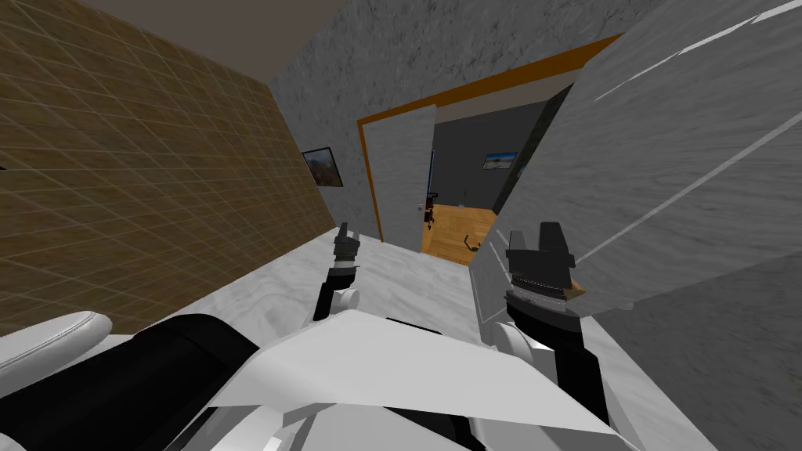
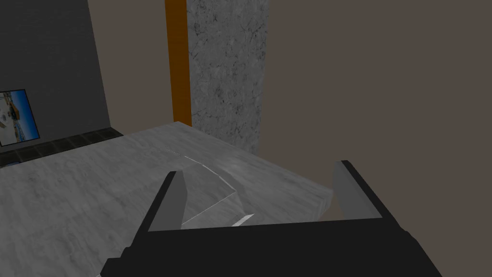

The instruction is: Pull the door open

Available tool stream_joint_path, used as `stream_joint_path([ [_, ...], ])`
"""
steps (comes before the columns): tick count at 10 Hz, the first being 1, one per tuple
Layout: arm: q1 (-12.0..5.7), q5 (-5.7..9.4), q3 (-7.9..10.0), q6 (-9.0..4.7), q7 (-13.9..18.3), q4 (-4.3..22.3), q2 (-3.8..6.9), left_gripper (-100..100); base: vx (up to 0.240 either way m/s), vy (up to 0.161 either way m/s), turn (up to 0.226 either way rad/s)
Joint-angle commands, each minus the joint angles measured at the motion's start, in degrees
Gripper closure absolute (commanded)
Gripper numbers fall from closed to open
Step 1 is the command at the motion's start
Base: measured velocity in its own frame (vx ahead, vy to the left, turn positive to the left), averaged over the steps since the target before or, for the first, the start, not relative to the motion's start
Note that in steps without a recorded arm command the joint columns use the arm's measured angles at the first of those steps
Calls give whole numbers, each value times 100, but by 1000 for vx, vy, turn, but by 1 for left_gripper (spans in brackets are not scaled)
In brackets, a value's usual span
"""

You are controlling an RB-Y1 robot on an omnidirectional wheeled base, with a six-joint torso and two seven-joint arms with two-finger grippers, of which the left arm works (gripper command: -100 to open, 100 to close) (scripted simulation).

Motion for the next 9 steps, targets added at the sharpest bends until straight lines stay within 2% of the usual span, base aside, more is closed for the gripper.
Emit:
stream_joint_path([
  [1,-75,-3,-8,18,17,156,60,-100,83,23,-87],
  [3,-133,-5,-14,32,29,276,102,-100,176,-23,-14],
  [9,-446,-16,-49,107,99,929,284,-100,173,-17,-49],
])
